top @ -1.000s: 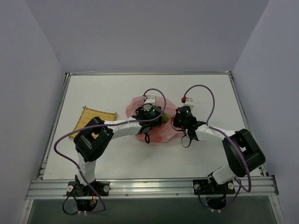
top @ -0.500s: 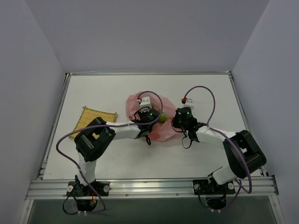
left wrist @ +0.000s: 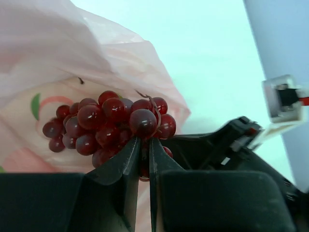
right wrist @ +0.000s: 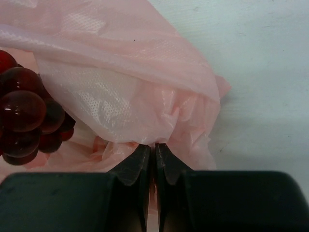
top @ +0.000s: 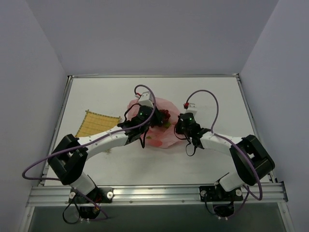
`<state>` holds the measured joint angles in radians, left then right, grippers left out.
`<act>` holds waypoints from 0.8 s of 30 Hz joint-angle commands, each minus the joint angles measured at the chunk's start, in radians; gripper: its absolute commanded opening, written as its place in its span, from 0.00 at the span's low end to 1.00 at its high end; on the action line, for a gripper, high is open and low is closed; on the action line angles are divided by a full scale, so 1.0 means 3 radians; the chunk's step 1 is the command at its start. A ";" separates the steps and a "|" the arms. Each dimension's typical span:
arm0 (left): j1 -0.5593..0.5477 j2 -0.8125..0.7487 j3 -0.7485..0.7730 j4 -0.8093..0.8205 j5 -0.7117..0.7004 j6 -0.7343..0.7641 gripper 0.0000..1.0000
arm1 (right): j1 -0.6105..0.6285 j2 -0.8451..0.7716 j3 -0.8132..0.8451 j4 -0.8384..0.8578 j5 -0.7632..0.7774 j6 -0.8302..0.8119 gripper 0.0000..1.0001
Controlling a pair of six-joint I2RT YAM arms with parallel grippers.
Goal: Take the fake fruits out of the plastic bag
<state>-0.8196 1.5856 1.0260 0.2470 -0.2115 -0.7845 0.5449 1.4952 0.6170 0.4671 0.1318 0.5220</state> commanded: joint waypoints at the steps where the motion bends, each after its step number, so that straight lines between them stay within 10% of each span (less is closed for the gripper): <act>1: 0.0109 -0.0269 -0.0040 0.0225 0.0500 -0.0217 0.02 | 0.0106 -0.0034 0.0060 0.0054 0.0179 -0.0012 0.03; 15: 0.0385 -0.1593 -0.0158 0.0010 0.1334 -0.0611 0.02 | 0.0040 -0.0034 0.0045 0.0054 0.0195 -0.0012 0.03; 24: 0.1283 -0.2671 0.0210 -0.1768 0.0611 -0.0055 0.02 | 0.0014 -0.0085 0.0024 0.0064 0.0139 -0.0007 0.03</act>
<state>-0.5247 0.8707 0.9958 -0.0605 0.1123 -0.8822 0.5560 1.4952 0.6170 0.4675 0.1654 0.5220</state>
